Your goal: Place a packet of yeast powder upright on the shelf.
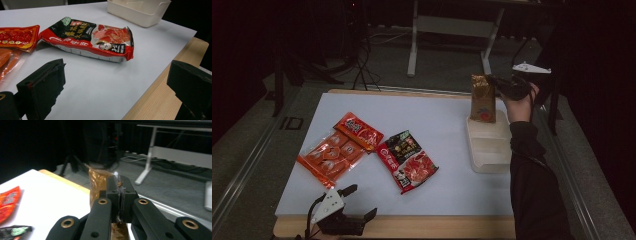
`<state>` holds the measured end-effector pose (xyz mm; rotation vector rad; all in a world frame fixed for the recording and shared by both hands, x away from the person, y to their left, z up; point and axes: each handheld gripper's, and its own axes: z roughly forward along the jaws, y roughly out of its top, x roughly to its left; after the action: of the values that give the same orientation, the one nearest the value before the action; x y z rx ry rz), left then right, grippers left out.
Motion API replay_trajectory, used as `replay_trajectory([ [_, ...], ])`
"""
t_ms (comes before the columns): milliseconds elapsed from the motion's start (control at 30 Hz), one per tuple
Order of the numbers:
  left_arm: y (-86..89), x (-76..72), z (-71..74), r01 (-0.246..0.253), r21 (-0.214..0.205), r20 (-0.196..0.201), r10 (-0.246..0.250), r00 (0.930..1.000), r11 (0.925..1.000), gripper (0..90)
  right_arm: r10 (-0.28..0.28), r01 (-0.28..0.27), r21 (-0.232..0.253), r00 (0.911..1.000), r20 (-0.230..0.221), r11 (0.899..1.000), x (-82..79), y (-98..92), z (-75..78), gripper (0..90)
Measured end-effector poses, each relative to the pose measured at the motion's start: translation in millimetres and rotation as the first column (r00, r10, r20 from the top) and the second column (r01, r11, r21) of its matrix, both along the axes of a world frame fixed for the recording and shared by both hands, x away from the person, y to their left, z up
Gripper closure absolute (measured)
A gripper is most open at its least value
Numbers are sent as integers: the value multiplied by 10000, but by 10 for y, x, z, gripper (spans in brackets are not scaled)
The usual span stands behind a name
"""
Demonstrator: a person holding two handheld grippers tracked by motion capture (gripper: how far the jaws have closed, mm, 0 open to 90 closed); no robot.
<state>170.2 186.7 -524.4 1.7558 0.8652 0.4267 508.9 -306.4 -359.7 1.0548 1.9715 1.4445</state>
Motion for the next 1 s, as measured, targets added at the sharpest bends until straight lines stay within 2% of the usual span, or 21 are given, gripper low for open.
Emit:
replay_trajectory([
  [67,-3,-2,1,11,3,7,-11,10000,10000,20,79,-79,7,10000,-15,10000,0,7,-22,886],
  [200,-7,6,1,36,-5,-4,-36,10000,10000,20,136,-132,118,9992,-372,9998,12,-5,-87,886],
  [333,-20,31,-3,100,9,-45,-100,9999,9999,20,-3,29,367,9975,-706,9993,14,-37,-157,886],
  [433,-32,38,-2,169,25,-30,-169,9999,9999,20,-129,161,321,9953,-961,9994,11,-57,-216,885],
  [600,-56,56,0,278,46,-14,-278,9996,9996,21,-560,599,218,9874,-1478,9980,-4,-116,-298,883],
  [700,-60,54,1,331,86,-10,-331,9995,9994,20,-874,899,51,9789,-1849,9959,-4,-162,-368,876],
  [733,-60,54,1,331,86,-10,-331,9995,9994,20,-874,899,51,9789,-1849,9959,-4,-162,-368,876],
  [767,-60,53,2,335,79,-16,-335,9994,9994,20,-1076,1118,93,9731,-2038,9937,-5,-205,-412,874],
  [833,-61,53,3,333,71,-1,-333,9994,9994,20,-1195,1286,288,9693,-2150,9913,-13,-246,-431,873],
  [933,-64,52,3,342,74,-23,-341,9994,9994,20,-1499,1544,49,9662,-2099,9880,-30,-260,-425,863],
  [1000,-73,50,6,348,69,-4,-348,9994,9994,20,-1555,1636,201,9639,-2161,9863,-50,-280,-409,791],
])
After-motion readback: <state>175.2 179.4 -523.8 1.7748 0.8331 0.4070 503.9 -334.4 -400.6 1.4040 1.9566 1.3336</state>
